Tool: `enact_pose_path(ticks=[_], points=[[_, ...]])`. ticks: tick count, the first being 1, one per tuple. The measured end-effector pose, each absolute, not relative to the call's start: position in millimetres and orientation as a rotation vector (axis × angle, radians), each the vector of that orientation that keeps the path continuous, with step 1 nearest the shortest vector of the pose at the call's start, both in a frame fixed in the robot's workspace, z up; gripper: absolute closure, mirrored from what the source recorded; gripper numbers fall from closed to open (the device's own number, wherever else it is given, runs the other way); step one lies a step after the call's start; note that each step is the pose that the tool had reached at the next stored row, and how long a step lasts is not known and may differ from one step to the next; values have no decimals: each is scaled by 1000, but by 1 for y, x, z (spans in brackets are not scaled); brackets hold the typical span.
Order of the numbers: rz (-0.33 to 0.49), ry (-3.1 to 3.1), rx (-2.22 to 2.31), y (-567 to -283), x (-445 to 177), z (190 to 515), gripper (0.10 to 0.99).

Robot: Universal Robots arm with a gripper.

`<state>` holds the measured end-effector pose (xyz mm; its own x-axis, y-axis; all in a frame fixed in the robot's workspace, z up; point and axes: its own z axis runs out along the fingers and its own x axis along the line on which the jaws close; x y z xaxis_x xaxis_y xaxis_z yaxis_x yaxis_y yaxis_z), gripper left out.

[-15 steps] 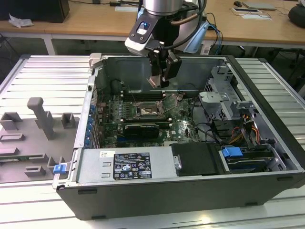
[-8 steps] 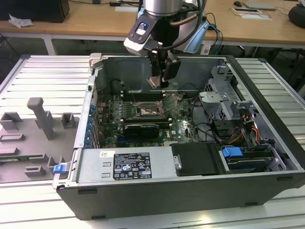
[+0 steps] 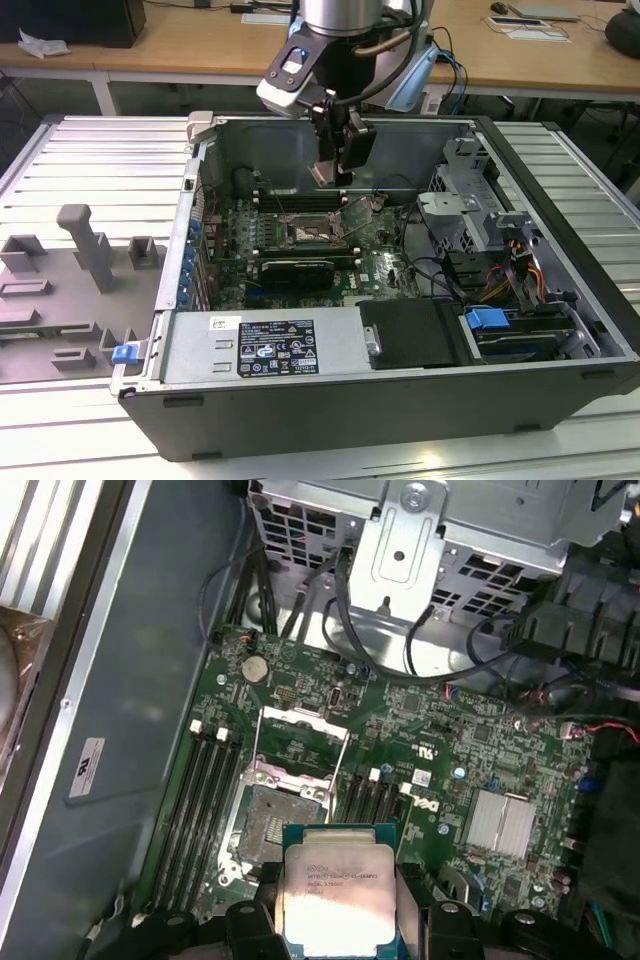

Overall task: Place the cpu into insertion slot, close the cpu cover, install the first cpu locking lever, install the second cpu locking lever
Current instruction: 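Place the cpu into insertion slot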

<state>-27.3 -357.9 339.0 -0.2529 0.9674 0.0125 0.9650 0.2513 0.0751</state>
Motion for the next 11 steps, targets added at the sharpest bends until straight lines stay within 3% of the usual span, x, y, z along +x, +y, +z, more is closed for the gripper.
enact_pose_path(ticks=[11], points=[[100, 2367, 2005, -357, -27, 335, 553]])
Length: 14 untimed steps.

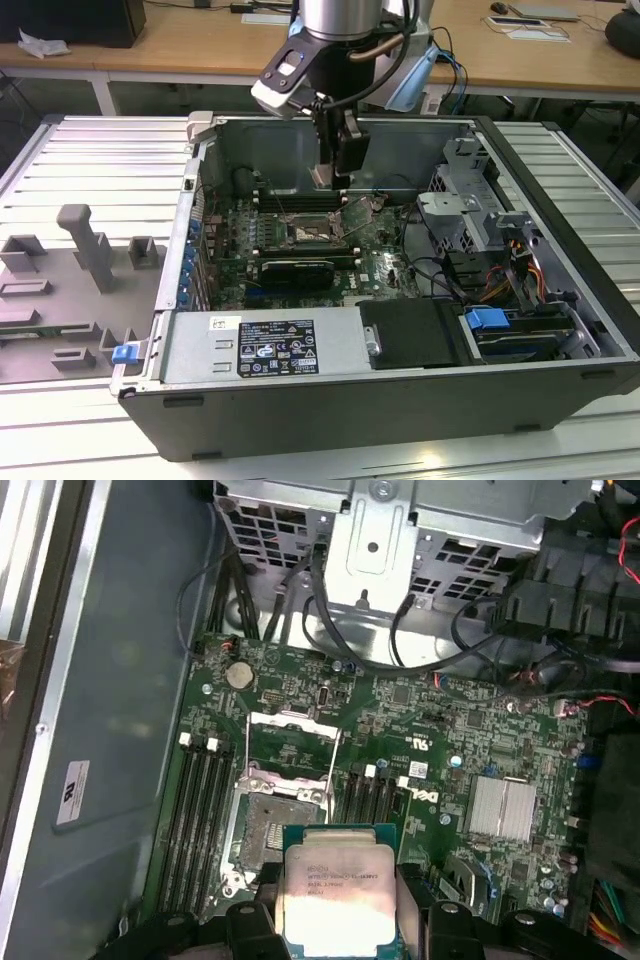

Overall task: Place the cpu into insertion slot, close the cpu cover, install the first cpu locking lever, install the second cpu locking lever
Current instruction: 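Place the cpu into insertion slot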

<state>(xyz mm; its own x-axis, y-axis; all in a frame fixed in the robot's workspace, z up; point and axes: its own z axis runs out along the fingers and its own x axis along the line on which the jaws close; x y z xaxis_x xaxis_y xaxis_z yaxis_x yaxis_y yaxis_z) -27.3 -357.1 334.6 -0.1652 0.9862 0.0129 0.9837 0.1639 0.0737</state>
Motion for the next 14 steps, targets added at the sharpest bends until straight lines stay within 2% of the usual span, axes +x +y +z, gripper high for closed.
enact_pose_path(ticks=[14], points=[[97, 2271, 2110, -357, -27, 324, 553]])
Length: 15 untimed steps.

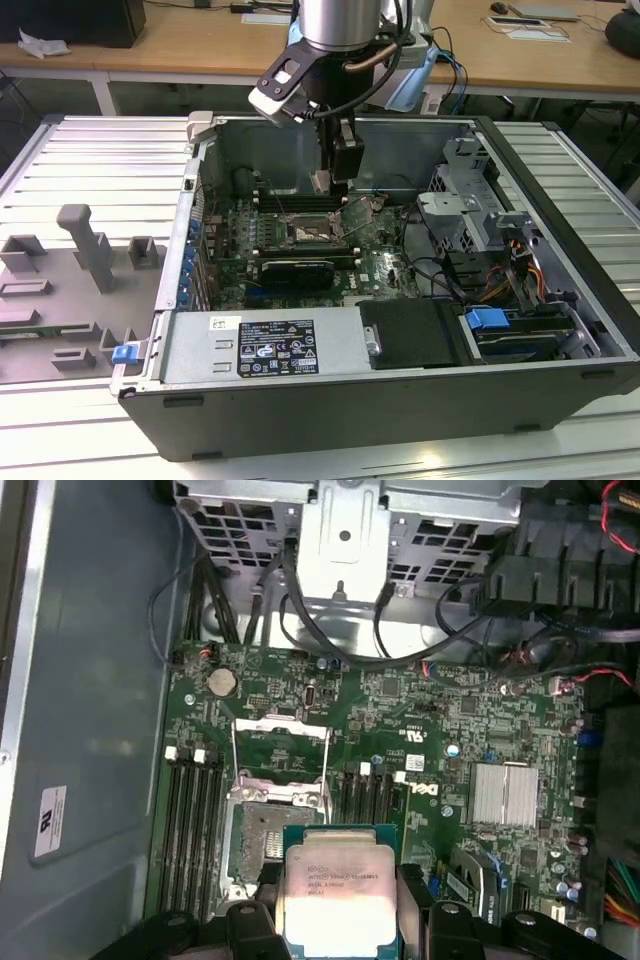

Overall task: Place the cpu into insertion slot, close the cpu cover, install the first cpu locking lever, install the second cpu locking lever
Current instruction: 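Place the cpu into insertion slot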

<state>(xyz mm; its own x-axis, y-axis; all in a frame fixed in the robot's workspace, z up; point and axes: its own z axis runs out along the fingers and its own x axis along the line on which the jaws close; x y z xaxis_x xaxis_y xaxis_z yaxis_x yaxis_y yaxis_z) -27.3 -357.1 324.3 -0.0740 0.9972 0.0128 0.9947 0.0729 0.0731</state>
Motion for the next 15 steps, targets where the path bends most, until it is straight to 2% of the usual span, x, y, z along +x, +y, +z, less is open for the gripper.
enact_pose_path(ticks=[15], points=[[95, 2261, 2121, -357, -27, 312, 553]])
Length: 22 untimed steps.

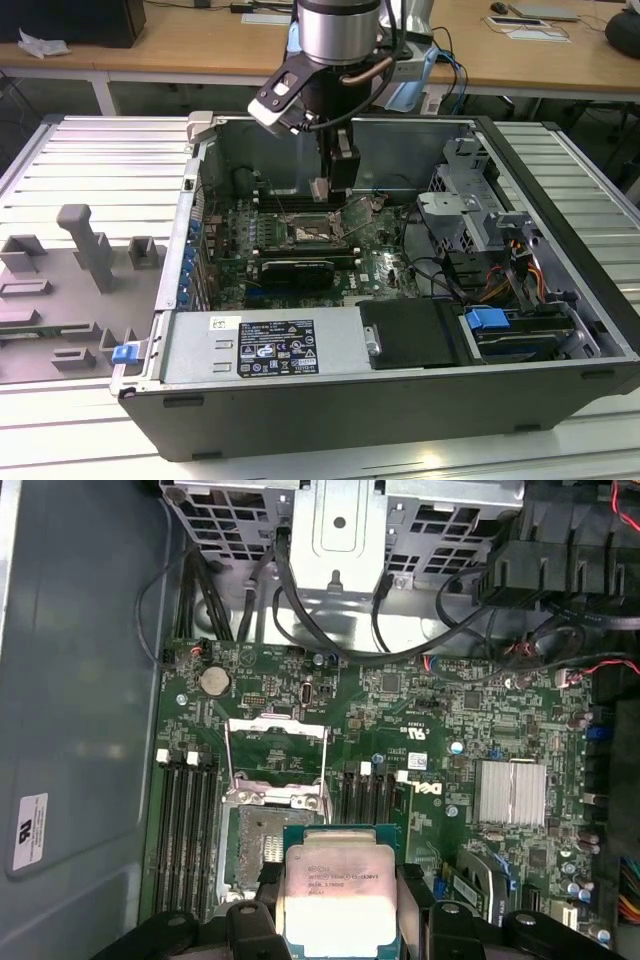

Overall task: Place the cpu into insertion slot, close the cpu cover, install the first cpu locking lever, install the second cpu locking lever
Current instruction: 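Place the cpu into insertion slot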

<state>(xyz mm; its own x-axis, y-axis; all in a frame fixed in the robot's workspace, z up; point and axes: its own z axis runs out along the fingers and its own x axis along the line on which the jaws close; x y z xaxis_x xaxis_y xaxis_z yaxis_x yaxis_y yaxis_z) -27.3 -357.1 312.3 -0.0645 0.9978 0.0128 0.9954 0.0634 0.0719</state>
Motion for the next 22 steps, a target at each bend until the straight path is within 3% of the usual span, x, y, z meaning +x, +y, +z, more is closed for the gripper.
enact_pose_path(ticks=[22], points=[[91, 2167, 2216, -357, -28, 294, 553]])
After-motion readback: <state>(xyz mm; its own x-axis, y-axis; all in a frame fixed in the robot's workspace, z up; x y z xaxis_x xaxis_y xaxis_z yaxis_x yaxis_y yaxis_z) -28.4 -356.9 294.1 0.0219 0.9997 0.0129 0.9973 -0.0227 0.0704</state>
